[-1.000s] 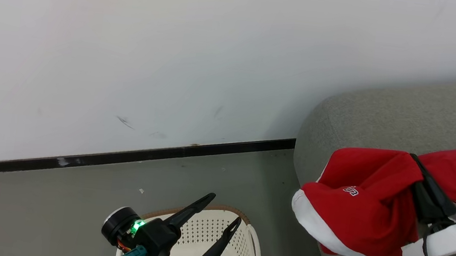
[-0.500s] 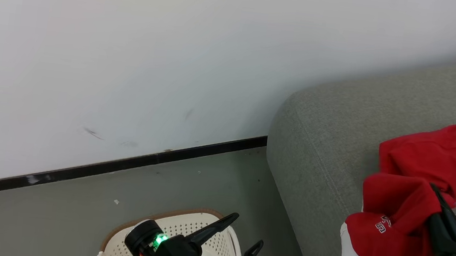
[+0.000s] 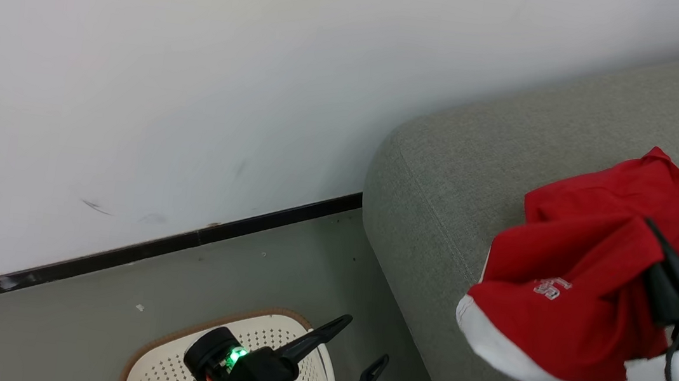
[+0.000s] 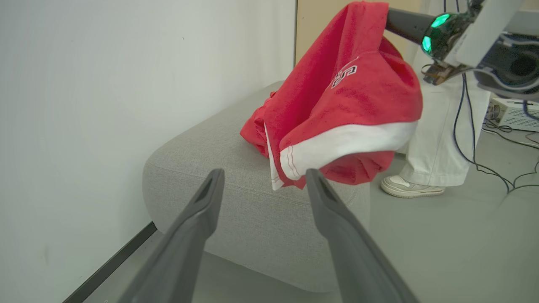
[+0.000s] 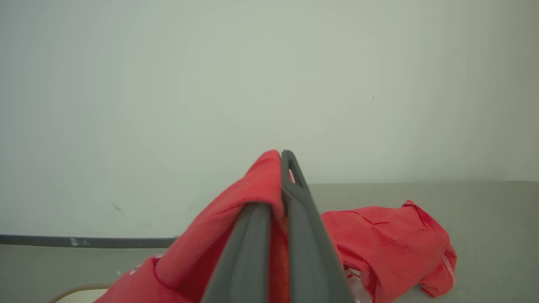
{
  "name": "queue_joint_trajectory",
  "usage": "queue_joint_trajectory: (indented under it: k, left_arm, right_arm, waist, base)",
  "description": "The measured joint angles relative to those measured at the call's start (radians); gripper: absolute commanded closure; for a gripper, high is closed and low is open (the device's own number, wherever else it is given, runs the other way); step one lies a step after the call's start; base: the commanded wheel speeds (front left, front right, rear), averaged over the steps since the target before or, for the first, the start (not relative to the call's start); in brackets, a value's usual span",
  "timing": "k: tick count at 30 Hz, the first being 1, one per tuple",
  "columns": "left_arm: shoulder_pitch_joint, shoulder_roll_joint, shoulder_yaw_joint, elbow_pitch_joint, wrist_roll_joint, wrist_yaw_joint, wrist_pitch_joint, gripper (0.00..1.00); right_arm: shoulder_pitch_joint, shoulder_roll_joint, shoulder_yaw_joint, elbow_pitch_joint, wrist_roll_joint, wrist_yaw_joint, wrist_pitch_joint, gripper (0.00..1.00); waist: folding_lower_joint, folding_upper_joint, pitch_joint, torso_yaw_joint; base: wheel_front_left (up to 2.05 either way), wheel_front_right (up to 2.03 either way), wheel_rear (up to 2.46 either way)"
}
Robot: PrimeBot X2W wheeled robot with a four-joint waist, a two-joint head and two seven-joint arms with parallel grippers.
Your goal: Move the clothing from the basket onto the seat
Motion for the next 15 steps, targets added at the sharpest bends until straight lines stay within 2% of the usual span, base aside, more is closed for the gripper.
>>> queue_joint_trajectory:
  k: [8, 15]
  left_arm:
    - [0.0, 0.012, 0.016, -0.006, 0.018, 0.016, 0.0, 0.0]
    - [-0.003, 0.029, 0.043, -0.035, 0.027, 0.04, 0.002, 0.0]
  right_arm:
    - [-0.259, -0.117, 0.007, 0.072, 0.065, 0.0, 0.073, 1.0]
    - [-0.45, -0.169, -0.075, 0.208, 0.125, 0.0, 0.141, 1.0]
  waist:
    - [0.0, 0.0, 0.034, -0.016]
    - [-0.0001, 0.0, 0.078, -0.012]
  base:
    - [0.0, 0.0, 0.0]
    - [0.0, 0.0, 0.0]
